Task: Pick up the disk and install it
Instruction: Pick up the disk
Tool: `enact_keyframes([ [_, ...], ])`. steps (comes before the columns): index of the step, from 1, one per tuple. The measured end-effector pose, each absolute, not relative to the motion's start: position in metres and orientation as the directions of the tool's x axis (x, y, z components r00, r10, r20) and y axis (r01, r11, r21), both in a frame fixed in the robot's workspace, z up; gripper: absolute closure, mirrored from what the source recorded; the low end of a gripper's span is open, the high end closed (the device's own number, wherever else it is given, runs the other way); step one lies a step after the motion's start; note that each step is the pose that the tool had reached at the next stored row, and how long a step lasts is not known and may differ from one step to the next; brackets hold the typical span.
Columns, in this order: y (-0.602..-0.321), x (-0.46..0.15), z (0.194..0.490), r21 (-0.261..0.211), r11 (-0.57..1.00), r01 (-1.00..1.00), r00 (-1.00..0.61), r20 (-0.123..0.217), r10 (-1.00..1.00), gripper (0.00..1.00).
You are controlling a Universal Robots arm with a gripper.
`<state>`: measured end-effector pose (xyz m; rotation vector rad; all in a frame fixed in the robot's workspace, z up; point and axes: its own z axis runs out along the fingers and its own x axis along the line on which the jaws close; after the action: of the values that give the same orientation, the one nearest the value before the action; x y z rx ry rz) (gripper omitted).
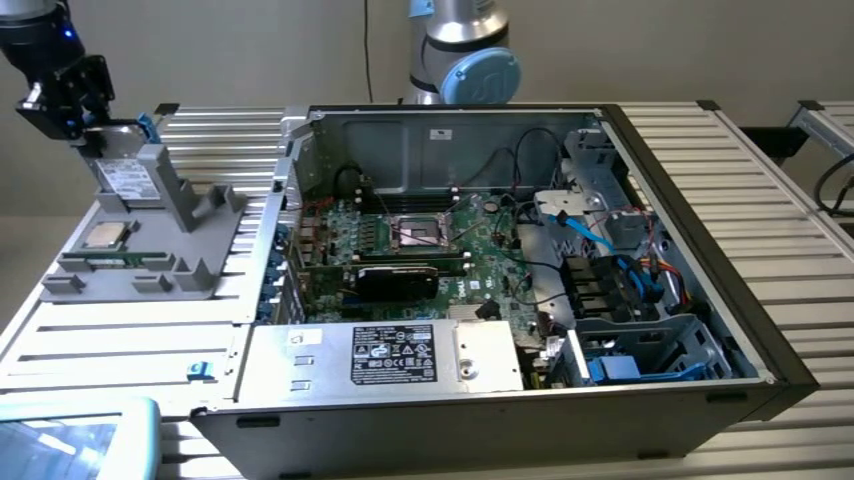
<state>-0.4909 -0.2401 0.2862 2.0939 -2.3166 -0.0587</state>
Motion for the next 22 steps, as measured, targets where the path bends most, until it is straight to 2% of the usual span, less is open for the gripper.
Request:
enact_keyframes([
  [8,-0.2369,-0.4911,0.2853,0.04,0.105,-0.994,-0.105,-0.008,-0.994,0.47],
  [13,-0.2351,-0.4918,0.2852,0.038,0.106,-0.994,-0.105,0.011,-0.994,0.47],
  [22,-0.2356,-0.492,0.284,0.038,0.108,-0.993,-0.108,0.011,-0.994,0.47],
])
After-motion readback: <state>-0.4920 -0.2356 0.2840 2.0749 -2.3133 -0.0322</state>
